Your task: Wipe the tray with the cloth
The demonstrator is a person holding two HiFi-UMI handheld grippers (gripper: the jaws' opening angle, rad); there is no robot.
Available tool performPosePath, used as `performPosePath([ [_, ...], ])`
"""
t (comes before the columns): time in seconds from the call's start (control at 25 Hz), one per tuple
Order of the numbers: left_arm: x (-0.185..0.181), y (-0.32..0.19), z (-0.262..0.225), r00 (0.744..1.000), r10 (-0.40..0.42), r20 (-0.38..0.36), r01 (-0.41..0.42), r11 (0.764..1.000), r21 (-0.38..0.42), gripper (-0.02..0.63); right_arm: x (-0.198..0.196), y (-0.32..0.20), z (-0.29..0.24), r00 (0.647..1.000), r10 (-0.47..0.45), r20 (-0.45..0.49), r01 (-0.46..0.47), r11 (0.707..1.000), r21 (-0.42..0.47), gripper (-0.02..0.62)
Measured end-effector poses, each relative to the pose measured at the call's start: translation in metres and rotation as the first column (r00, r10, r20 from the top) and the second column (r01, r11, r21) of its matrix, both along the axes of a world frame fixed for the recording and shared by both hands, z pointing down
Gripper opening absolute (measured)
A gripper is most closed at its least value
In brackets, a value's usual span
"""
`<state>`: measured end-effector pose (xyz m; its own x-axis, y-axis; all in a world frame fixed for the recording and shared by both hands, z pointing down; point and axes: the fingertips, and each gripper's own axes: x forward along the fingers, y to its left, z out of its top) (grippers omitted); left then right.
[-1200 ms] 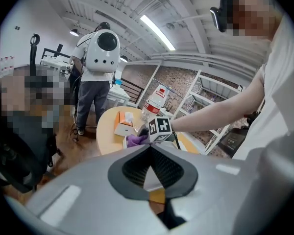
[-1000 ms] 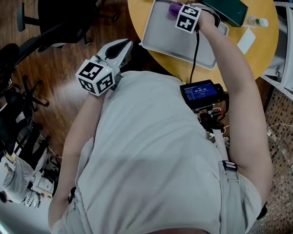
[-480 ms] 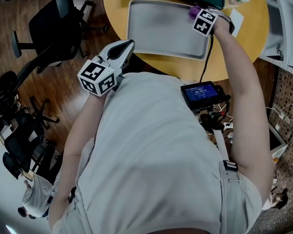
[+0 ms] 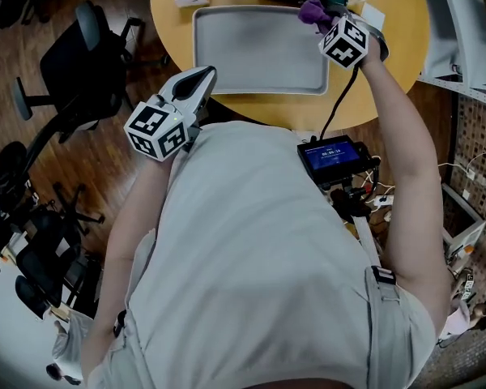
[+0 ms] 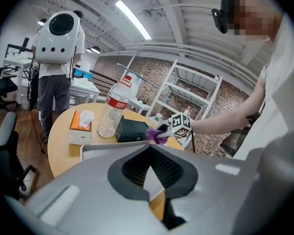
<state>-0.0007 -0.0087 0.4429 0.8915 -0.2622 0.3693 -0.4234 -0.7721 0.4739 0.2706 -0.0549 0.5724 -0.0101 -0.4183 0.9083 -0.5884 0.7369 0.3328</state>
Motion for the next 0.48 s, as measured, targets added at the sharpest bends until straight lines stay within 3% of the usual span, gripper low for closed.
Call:
performPosePath([
  [0.08, 0.004, -0.009, 0.003, 1.000, 0.012, -0.010, -0.012, 1.000, 0.002, 0.000, 0.005, -0.001, -0.022, 0.989, 0.105, 0.107, -0.111, 0.992, 0.055, 0.074],
  [0.2, 0.013, -0.022, 0.006, 0.999, 0.035, -0.022, -0.035, 0.999, 0.011, 0.000, 0.027, 0.011, -0.034, 0.943, 0.261, 0.207, -0.281, 0.957, 0.071, 0.074],
  [0.48, 0.044, 0.006, -0.026, 0.997, 0.081, -0.017, -0.079, 0.995, 0.062, 0.000, 0.115, 0.120, 0.000, 0.797, 0.569, 0.202, -0.563, 0.822, -0.092, 0.074],
])
